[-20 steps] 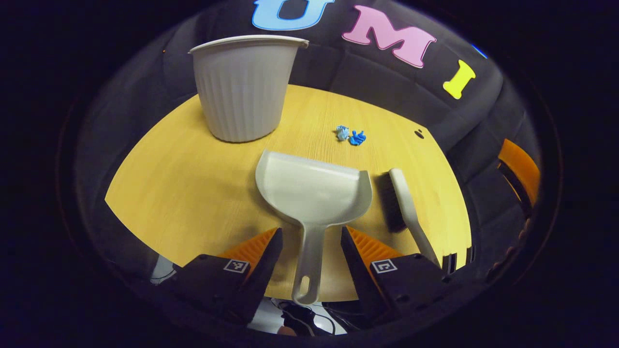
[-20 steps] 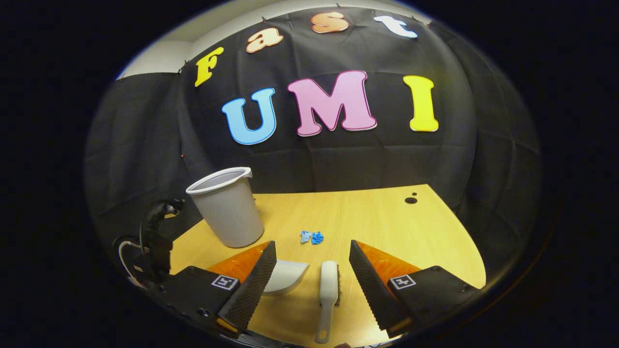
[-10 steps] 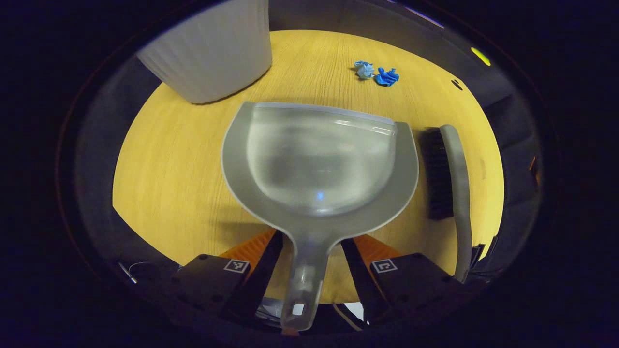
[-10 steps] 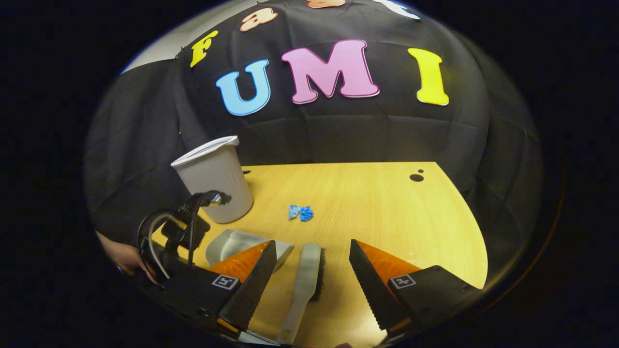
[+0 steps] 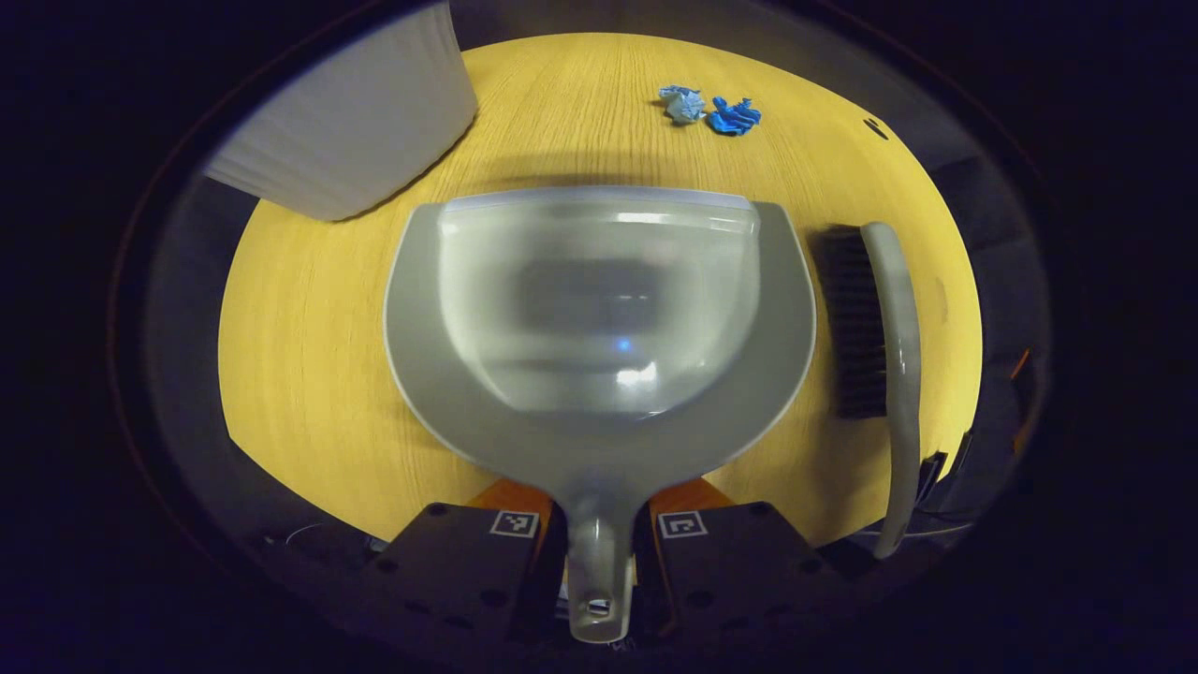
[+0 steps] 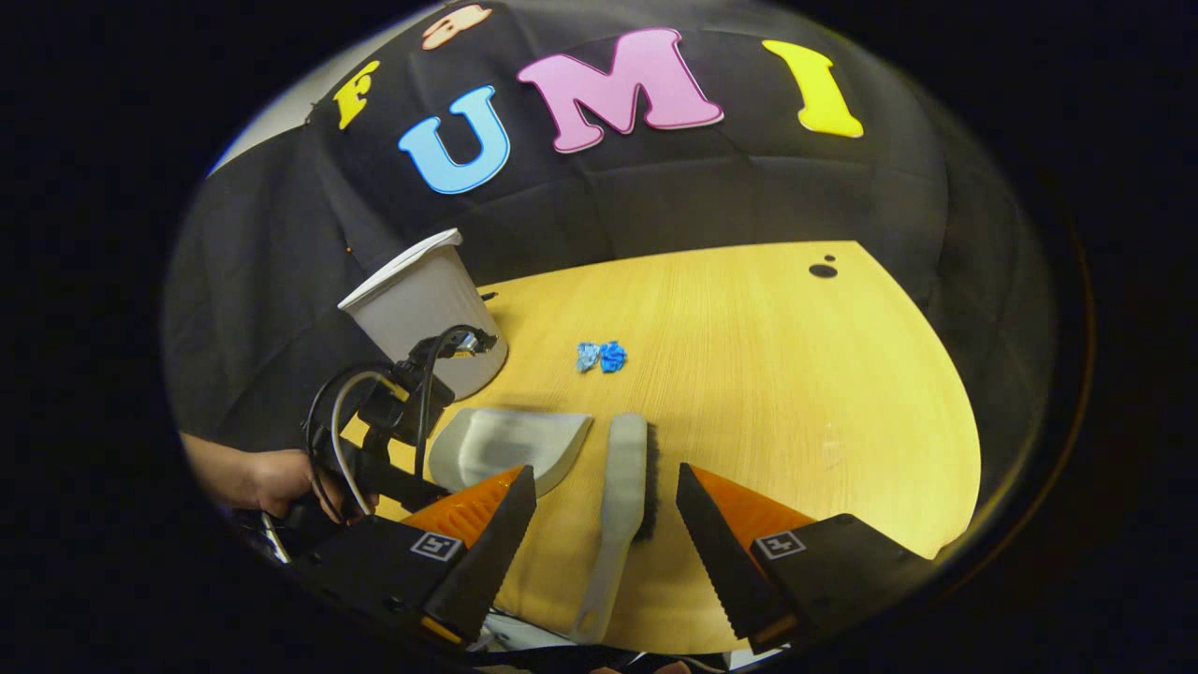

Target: Pick up the small broom and dustpan from the desktop, sweep the trash into the dustpan with the broom, and then empty the trash into the garbage bin.

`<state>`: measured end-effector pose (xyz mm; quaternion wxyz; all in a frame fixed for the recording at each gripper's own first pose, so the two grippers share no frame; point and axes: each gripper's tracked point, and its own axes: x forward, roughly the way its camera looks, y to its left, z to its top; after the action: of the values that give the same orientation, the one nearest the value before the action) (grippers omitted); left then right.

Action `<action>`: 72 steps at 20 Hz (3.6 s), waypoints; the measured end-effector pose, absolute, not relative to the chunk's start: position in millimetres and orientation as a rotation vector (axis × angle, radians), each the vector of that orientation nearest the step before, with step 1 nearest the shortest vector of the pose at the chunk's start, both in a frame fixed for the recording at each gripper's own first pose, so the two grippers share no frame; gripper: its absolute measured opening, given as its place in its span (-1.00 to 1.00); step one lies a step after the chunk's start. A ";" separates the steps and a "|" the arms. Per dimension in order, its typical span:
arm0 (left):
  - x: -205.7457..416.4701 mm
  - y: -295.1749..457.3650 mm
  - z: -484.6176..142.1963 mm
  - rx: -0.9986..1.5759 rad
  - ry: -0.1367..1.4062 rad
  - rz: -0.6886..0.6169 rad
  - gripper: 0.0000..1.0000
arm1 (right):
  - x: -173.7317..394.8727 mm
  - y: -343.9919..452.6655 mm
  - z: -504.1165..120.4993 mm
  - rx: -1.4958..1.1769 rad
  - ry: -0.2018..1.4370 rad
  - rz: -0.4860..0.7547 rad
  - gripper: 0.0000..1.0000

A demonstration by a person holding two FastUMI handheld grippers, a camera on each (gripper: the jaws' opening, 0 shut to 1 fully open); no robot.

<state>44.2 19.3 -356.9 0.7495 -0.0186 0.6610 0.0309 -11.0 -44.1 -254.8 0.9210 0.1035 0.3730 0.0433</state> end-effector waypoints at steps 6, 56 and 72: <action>30.3 19.9 -358.7 -0.004 1.362 0.035 -0.40 | -45.5 -33.8 -306.8 0.215 1.051 0.025 0.94; 110.6 78.6 -346.3 0.379 1.439 -0.229 -0.39 | 230.3 -69.1 -402.3 -0.562 1.484 0.442 -0.37; 84.9 78.2 -346.7 0.220 1.236 -0.294 -0.40 | 156.1 -30.1 -343.7 -0.508 1.484 0.750 -0.47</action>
<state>84.9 78.2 -346.7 0.7994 0.1025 0.5760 -0.1369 156.1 -30.1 -343.7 0.6451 -0.2234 0.6521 0.3295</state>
